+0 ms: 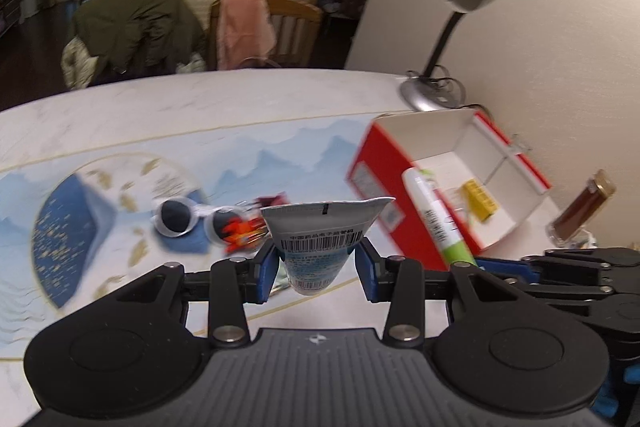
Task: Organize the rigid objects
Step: 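Carry tube and pen into the red box and open both tools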
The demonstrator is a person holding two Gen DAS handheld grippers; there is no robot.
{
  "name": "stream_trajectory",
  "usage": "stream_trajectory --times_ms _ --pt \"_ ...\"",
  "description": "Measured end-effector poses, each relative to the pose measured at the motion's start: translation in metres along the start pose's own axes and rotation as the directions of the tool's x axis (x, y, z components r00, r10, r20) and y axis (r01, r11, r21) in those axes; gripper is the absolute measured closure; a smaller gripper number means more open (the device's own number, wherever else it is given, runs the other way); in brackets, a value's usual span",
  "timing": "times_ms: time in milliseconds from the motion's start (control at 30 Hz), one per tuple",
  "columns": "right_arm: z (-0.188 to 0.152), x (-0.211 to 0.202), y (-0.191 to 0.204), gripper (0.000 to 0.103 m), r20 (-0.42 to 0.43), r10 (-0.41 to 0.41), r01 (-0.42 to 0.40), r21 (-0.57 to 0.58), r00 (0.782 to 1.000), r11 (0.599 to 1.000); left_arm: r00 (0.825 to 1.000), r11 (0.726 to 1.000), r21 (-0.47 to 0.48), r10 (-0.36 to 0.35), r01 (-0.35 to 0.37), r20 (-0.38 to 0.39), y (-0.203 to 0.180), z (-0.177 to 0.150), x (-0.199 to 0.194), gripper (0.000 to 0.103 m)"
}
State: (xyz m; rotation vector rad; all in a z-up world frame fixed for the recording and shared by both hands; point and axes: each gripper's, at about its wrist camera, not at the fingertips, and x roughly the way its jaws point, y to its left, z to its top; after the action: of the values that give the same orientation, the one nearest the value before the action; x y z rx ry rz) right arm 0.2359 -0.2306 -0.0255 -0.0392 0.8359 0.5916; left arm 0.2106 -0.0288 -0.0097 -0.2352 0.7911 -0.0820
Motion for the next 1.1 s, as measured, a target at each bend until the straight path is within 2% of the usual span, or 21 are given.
stream_trajectory --times_ms 300,633,833,1100 --pt "0.012 -0.020 -0.055 0.087 0.039 -0.034 0.033 0.023 0.999 0.999 0.998 0.996 0.065 -0.055 0.054 0.014 -0.075 0.025 0.018 0.063" --pt "0.023 -0.025 -0.124 0.087 0.042 -0.067 0.065 0.058 0.997 0.996 0.997 0.992 0.100 -0.074 0.076 -0.028 -0.140 0.048 0.059 0.063" --pt "0.029 -0.024 -0.165 0.087 0.048 -0.100 0.097 0.068 0.994 0.993 0.996 0.990 0.122 -0.064 0.072 -0.064 -0.170 0.058 0.088 0.063" --pt "0.034 -0.007 -0.208 0.087 0.018 -0.136 0.134 0.087 0.991 0.987 0.991 0.986 0.159 -0.018 0.040 -0.136 -0.197 0.065 0.133 0.063"
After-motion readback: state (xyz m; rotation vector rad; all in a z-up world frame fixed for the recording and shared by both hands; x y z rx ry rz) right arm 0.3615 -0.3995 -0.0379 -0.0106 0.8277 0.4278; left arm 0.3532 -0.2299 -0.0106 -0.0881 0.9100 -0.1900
